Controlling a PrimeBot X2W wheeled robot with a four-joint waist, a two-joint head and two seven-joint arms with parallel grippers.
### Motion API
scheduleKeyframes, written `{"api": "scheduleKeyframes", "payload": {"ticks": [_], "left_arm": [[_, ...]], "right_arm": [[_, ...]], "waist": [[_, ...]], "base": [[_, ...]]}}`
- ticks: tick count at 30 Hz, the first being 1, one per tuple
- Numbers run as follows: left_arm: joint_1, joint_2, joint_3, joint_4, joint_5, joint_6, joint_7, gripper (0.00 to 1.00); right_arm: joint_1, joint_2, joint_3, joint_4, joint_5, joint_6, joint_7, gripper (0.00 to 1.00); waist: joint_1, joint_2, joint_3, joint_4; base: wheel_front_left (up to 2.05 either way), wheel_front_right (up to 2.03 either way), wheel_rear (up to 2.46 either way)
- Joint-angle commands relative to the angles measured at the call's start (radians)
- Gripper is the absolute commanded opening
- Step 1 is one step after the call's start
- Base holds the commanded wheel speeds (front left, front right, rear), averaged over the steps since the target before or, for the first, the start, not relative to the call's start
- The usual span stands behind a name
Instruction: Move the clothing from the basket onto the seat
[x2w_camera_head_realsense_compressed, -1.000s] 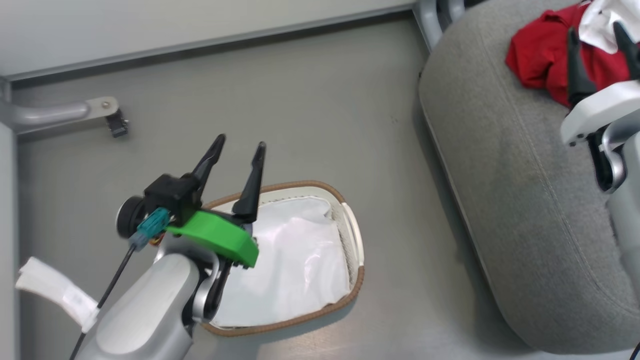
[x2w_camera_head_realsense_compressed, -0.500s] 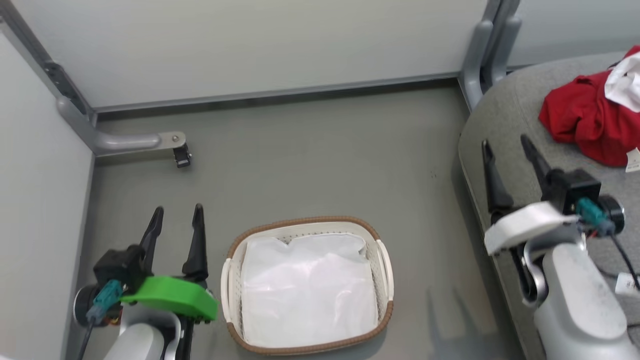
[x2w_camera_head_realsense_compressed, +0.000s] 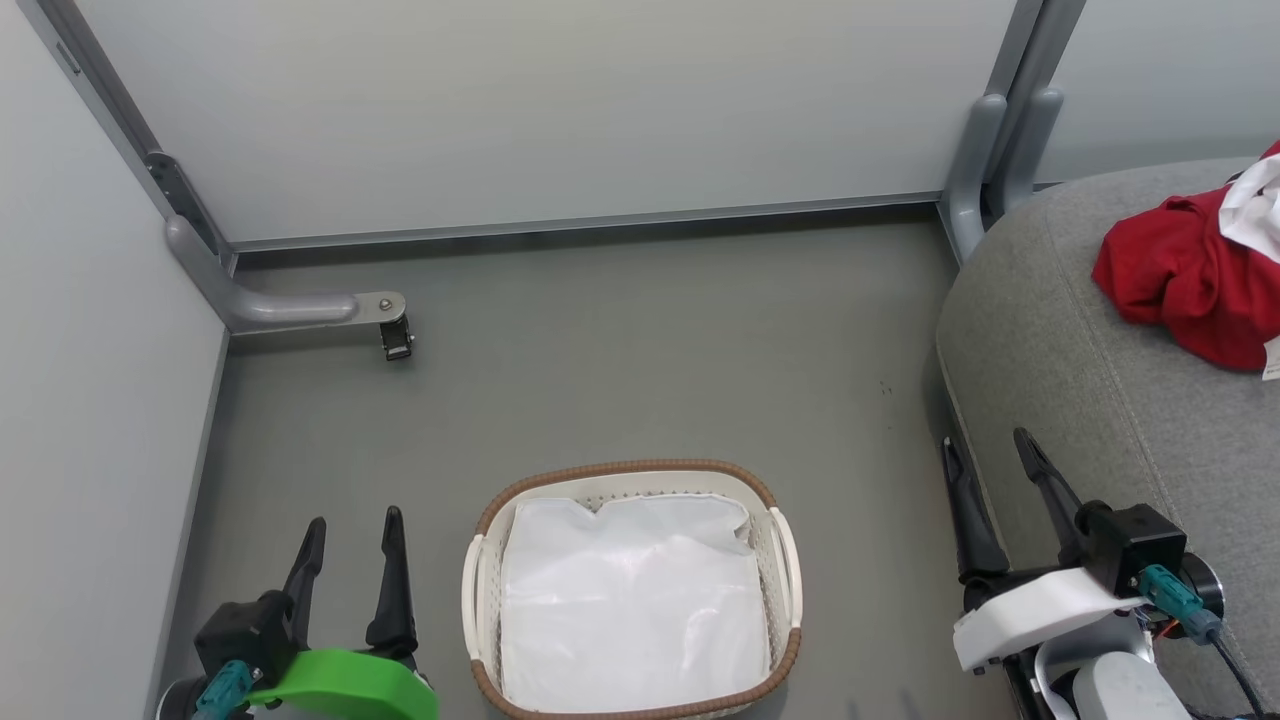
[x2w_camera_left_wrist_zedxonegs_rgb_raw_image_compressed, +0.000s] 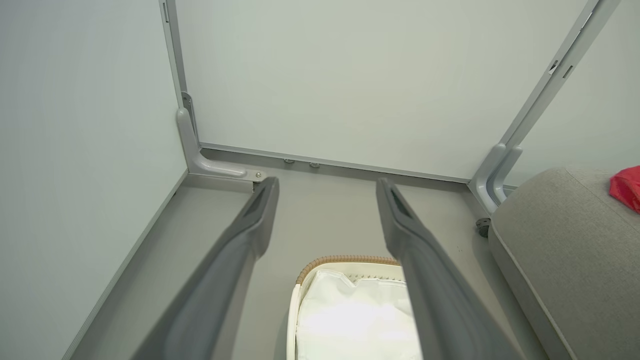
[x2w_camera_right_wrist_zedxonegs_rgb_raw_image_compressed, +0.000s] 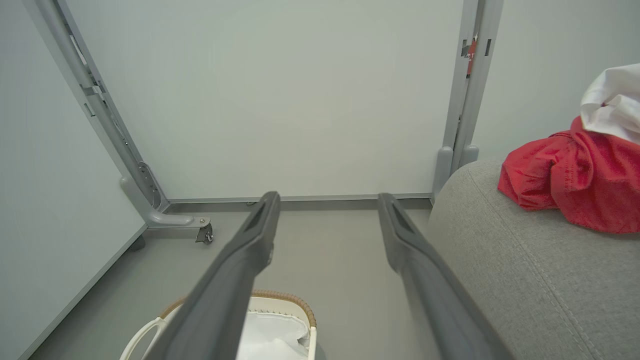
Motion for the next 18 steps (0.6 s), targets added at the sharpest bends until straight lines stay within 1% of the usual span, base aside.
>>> {"api": "scheduleKeyframes", "payload": {"ticks": [1,7,14,18], "left_arm": [[0.02,-0.006,0.012,0.002,0.011,-0.008,-0.001,1.0],[0.049,-0.026,0.055,-0.006,0.035,-0.018,-0.001,1.0],[0.066,-0.042,0.091,-0.007,0.062,-0.049,-0.001,1.0],[0.074,-0.051,0.106,0.002,0.074,-0.059,-0.001,1.0]], "right_arm": [[0.021,-0.004,0.002,-0.007,-0.001,-0.001,-0.005,1.0],[0.045,-0.004,0.014,0.002,0.008,-0.001,-0.005,1.0],[0.059,-0.004,0.02,0.012,0.007,-0.001,-0.005,1.0],[0.059,-0.004,0.02,0.017,0.01,-0.001,-0.005,1.0]], "waist": [[0.0001,0.0,-0.005,0.0],[0.0001,0.0,-0.022,0.001],[0.0001,0.0,-0.034,-0.001],[0.0001,0.0,-0.038,-0.002]], "base": [[0.0,0.0,0.0],[0.0,0.0,0.0],[0.0,0.0,0.0],[0.0,0.0,0.0]]}}
